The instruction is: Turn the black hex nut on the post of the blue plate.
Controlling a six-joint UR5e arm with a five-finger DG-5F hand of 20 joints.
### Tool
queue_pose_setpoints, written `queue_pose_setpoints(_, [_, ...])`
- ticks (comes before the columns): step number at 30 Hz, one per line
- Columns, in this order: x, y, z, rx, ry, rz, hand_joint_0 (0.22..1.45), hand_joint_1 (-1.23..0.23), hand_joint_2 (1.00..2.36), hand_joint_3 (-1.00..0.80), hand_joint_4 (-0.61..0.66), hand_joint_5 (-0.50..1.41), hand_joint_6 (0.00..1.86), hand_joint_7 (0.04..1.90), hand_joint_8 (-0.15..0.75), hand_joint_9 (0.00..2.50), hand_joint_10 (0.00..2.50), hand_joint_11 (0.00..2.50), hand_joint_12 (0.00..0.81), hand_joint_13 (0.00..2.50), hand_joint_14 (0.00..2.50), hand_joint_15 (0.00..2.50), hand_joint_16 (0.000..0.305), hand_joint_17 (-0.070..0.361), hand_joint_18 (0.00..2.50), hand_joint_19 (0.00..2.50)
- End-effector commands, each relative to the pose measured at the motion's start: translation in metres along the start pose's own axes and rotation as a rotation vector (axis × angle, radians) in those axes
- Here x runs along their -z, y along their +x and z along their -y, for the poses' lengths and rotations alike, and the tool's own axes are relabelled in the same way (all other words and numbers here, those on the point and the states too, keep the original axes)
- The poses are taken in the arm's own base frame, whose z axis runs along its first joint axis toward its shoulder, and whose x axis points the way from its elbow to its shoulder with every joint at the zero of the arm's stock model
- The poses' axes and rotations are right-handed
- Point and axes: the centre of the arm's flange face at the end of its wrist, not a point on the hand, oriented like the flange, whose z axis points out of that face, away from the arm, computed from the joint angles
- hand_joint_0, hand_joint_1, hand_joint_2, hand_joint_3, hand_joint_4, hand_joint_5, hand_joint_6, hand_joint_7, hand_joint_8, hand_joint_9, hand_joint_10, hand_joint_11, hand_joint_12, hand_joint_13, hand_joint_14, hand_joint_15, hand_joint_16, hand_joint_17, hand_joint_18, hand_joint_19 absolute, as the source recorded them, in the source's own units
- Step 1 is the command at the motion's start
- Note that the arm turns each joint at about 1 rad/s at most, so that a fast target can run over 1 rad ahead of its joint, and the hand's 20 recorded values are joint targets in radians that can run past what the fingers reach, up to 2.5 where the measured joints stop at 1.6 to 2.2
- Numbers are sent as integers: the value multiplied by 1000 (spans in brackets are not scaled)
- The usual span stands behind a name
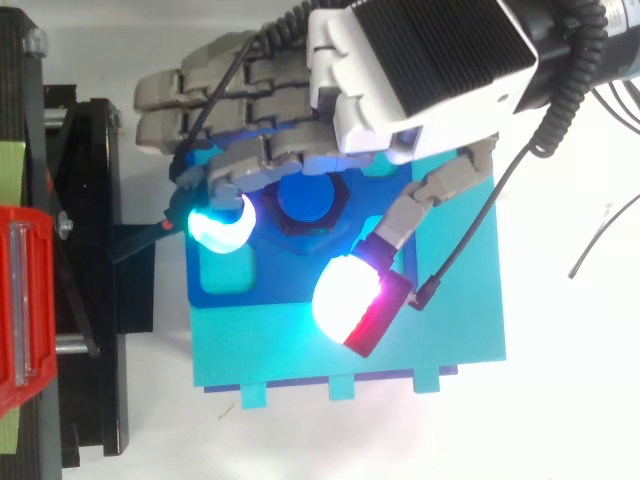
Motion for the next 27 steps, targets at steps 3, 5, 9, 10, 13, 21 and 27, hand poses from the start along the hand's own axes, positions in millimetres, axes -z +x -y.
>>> queue_pose_setpoints(3, [-5, 3, -6, -1, 0, -1, 491, -243, 1000, -500, 298, -198, 504, 980, 262, 249, 0, 0, 367, 255, 4, 103, 51, 115, 215, 319])
queue_pose_setpoints(5, [-5, 6, -6, -2, 4, -2, 491, -243, 1000, -500, 301, -198, 504, 980, 262, 249, 0, 0, 366, 254, 3, 110, 51, 115, 214, 319])
queue_pose_setpoints(9, [-5, 6, -5, 3, 2, 8, 491, -242, 1000, -500, 302, -198, 504, 985, 263, 249, 0, 0, 367, 255, 3, 103, 51, 115, 216, 312])
queue_pose_setpoints(10, [-5, 6, -5, 3, 2, 8, 491, -242, 1000, -500, 299, -198, 504, 985, 263, 249, 0, 0, 367, 254, 4, 103, 51, 115, 216, 311])
queue_pose_setpoints(13, [-4, 10, -4, 6, -1, 11, 491, -241, 1000, -500, 302, -197, 504, 985, 263, 249, 0, 0, 366, 255, 3, 100, 51, 115, 216, 311])
queue_pose_setpoints(21, [2, 24, 1, 13, -5, 27, 491, -240, 1000, -500, 302, -197, 504, 983, 264, 250, 0, 0, 366, 255, 4, 100, 51, 115, 216, 311])
queue_pose_setpoints(27, [5, 25, 4, 10, 0, 28, 490, -241, 1000, -500, 312, -194, 504, 1043, 265, 250, 0, 0, 367, 258, 3, 101, 51, 115, 219, 310])
